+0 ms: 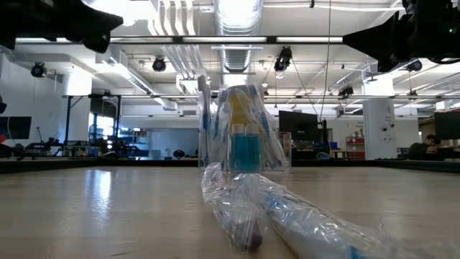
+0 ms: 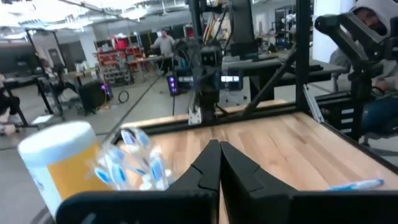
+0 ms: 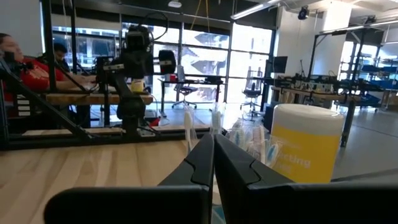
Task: Pick & Place toothbrushing station
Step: Put the blue toothbrush into the transparent organizer
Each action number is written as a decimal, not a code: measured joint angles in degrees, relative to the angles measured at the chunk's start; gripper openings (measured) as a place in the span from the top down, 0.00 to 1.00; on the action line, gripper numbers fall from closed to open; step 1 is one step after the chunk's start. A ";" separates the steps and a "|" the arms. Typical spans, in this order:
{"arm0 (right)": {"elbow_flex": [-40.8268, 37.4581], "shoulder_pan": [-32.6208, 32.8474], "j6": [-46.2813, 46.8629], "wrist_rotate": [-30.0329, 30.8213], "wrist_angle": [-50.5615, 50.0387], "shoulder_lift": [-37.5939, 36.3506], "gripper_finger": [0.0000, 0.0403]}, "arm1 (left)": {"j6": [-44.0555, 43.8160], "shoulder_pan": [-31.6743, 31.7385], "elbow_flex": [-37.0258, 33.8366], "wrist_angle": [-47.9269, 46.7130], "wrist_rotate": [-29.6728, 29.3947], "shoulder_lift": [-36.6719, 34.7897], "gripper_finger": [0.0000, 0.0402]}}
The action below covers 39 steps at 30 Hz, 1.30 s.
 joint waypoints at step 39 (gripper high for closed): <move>50.32 5.48 50.26 -1.04 -75.85 27.87 0.98 | -7.89 0.02 -6.75 6.82 2.38 -12.69 0.97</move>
